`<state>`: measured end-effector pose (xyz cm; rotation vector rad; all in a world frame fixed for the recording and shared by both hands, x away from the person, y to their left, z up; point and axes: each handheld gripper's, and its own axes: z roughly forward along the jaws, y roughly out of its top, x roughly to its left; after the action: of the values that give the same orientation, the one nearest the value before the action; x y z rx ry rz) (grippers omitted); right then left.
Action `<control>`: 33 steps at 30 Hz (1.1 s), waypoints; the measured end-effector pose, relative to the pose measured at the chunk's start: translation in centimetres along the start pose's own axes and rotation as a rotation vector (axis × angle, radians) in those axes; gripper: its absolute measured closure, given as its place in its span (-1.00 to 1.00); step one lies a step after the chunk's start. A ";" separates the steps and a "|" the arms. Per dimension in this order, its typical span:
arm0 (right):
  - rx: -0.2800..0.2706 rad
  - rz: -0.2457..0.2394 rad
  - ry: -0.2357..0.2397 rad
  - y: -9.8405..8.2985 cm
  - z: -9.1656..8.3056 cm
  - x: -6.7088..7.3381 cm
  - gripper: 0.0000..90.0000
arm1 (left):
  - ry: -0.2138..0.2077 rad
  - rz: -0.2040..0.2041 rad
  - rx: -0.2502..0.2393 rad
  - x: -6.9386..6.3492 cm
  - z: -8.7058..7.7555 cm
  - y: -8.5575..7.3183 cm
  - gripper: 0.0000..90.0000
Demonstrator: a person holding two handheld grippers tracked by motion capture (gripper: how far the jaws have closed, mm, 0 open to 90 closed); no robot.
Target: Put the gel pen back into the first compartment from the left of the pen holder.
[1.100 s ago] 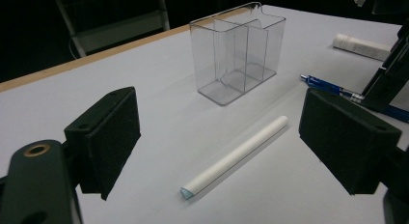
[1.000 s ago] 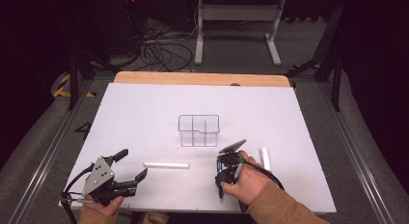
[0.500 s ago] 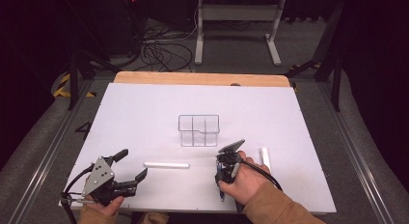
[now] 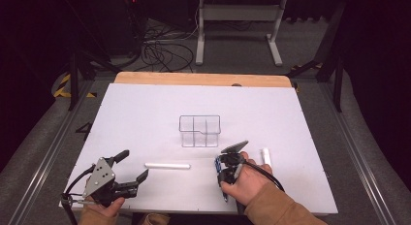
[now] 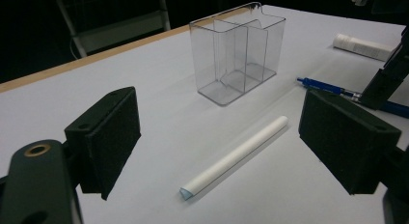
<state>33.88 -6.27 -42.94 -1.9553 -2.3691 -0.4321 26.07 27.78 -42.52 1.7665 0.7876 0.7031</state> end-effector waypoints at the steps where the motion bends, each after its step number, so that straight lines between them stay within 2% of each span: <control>1: -0.009 -0.016 0.013 -0.1 -0.2 0.0 0.77 | -0.001 -0.001 -0.001 0.0 0.0 0.0 -0.65; 3: -0.022 -0.030 0.029 -0.3 -0.7 0.2 0.77 | -0.003 0.003 0.001 0.0 0.0 0.0 -0.65; 5: -0.029 -0.066 0.036 -0.4 -1.3 0.3 0.77 | -0.002 0.008 0.000 0.0 0.0 0.0 -0.65; 10: -0.058 -0.188 0.047 -0.6 -2.9 0.5 0.77 | -0.001 0.002 -0.005 -0.1 -0.1 0.1 -0.65; 14: -0.092 -0.294 0.059 -0.3 -4.2 0.3 0.77 | 0.003 0.015 -0.005 -0.1 0.0 0.1 -0.64; 17: -0.110 -0.367 0.065 -0.1 -5.0 0.1 0.77 | 0.014 0.027 -0.019 -0.1 -0.1 0.1 -0.52; 19: -0.114 -0.427 0.070 0.2 -5.3 0.1 0.77 | 0.014 0.031 -0.024 -0.1 -0.1 0.1 -0.48; 21: -0.121 -0.509 0.078 0.5 -5.6 0.0 0.77 | 0.011 0.033 -0.026 -0.2 -0.1 0.1 -0.48; 23: -0.112 -0.579 0.076 0.7 -5.7 0.0 0.77 | 0.022 0.052 -0.025 -0.2 -0.1 0.2 -0.47; 28: -0.096 -0.738 0.057 1.1 -5.9 0.1 0.77 | -0.009 0.055 -0.022 -0.1 0.0 0.3 -0.41; 30: -0.083 -0.786 0.069 1.3 -5.9 0.1 0.77 | -0.029 0.059 -0.014 0.0 0.1 0.4 -0.40; 33: -0.079 -0.858 0.062 1.5 -5.9 0.1 0.77 | -0.046 0.062 -0.005 0.1 0.2 0.5 -0.40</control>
<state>34.43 -7.32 -36.96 -0.8105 -3.0635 -0.5899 26.39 27.59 -42.11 1.8026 0.7021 0.7027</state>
